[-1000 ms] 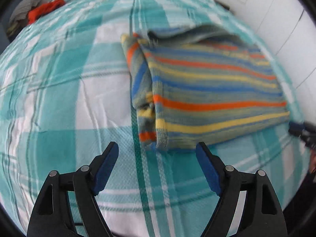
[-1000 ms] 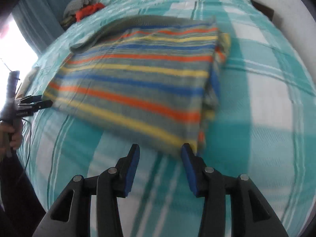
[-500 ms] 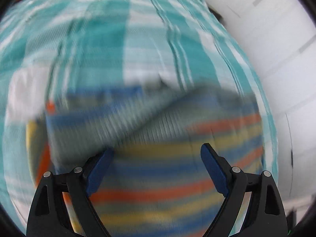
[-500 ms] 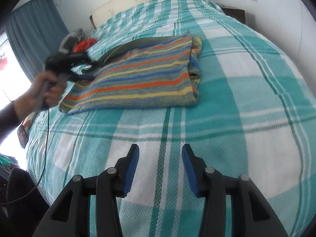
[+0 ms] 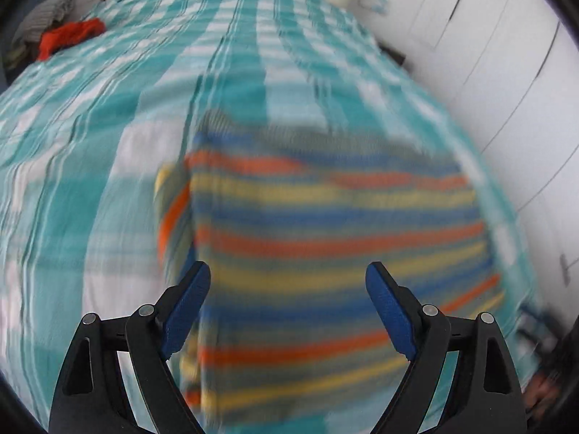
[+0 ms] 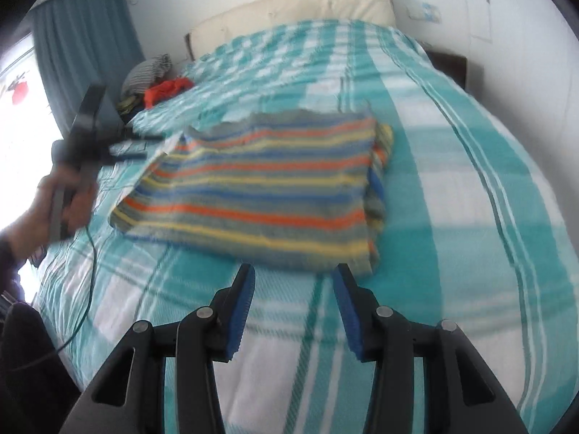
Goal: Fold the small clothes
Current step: 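Open both tools and withdraw them from the folded sweater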
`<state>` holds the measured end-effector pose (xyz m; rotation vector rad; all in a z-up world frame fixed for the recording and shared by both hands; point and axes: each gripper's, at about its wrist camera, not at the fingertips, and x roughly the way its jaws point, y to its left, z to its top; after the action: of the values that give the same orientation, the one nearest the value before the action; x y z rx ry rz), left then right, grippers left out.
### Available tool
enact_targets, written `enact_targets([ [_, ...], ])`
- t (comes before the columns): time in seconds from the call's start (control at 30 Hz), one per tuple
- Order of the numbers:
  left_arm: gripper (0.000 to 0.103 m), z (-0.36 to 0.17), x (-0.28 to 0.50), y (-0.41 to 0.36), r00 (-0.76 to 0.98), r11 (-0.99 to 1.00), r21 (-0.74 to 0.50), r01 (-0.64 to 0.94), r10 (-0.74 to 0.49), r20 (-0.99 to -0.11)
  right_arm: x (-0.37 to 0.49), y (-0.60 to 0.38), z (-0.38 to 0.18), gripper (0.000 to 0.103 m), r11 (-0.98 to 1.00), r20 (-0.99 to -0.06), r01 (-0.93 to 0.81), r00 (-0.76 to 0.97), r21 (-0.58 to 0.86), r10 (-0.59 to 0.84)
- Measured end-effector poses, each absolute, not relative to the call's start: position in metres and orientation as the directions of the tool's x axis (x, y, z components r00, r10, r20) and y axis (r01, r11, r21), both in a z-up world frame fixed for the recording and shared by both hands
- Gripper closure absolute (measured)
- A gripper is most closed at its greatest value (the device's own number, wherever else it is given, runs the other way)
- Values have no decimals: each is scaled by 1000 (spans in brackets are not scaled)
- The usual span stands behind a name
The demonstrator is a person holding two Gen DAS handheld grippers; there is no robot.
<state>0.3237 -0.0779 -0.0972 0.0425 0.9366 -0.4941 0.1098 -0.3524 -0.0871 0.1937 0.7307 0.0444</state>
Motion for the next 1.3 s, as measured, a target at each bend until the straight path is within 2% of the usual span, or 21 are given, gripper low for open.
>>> enact_targets([
  [0.03, 19, -110, 319, -71, 471, 902, -163, 400, -355, -807, 120, -349, -87, 57, 984, -655, 2, 746, 179, 118],
  [0.07, 32, -118, 319, -66, 455, 914, -150, 378, -324, -830, 130, -347, -91, 57, 984, -657, -12, 743, 177, 127],
  [0.1, 37, -122, 315, -61, 455, 922, -124, 366, -294, -840, 139, -348, -98, 56, 983, -669, -10, 731, 181, 131],
  [0.17, 38, -121, 296, -48, 468, 938, -82, 336, -242, -850, 155, -352, -128, 56, 981, -766, 32, 630, 191, 129],
  [0.2, 38, -119, 285, -40, 454, 941, -104, 322, -250, -855, 155, -354, -138, 58, 978, -794, 55, 595, 199, 128],
  [0.23, 37, -119, 277, -35, 452, 941, -127, 314, -266, -852, 144, -356, -135, 58, 974, -778, 70, 615, 215, 128],
  [0.33, 17, -105, 233, -33, 511, 941, -110, 321, -269, -816, 110, -346, -117, 57, 979, -786, 115, 614, 170, 65],
  [0.4, 15, -89, 208, -44, 564, 935, -77, 345, -272, -780, 91, -332, -108, 44, 984, -777, 117, 628, 134, 31],
  [0.5, 13, -72, 186, -58, 604, 929, -76, 362, -296, -740, 73, -311, -108, 41, 991, -785, 121, 619, 59, -29],
  [0.57, 7, -67, 177, -69, 611, 922, -70, 380, -308, -729, 66, -303, -114, 41, 990, -792, 135, 608, 33, -56],
  [0.73, 7, -107, 170, -91, 570, 921, -19, 390, -257, -781, 58, -296, -131, 40, 988, -809, 153, 581, 3, -87],
  [0.83, 7, -146, 171, -100, 528, 931, 1, 364, -206, -824, 58, -292, -141, 33, 987, -798, 157, 590, -32, -120],
  [0.87, 4, -154, 172, -100, 529, 935, -2, 354, -202, -824, 58, -290, -143, 30, 986, -794, 159, 593, -44, -130],
  [0.93, 0, -159, 168, -99, 568, 938, 4, 346, -206, -797, 57, -287, -147, 27, 984, -788, 163, 596, -68, -153],
  [1.17, 0, -165, 167, -103, 573, 937, 38, 346, -179, -800, 58, -292, -157, 14, 980, -778, 184, 604, -71, -170],
  [1.3, 1, -166, 168, -105, 572, 937, 47, 347, -172, -802, 58, -292, -159, 12, 978, -776, 194, 606, -73, -178],
])
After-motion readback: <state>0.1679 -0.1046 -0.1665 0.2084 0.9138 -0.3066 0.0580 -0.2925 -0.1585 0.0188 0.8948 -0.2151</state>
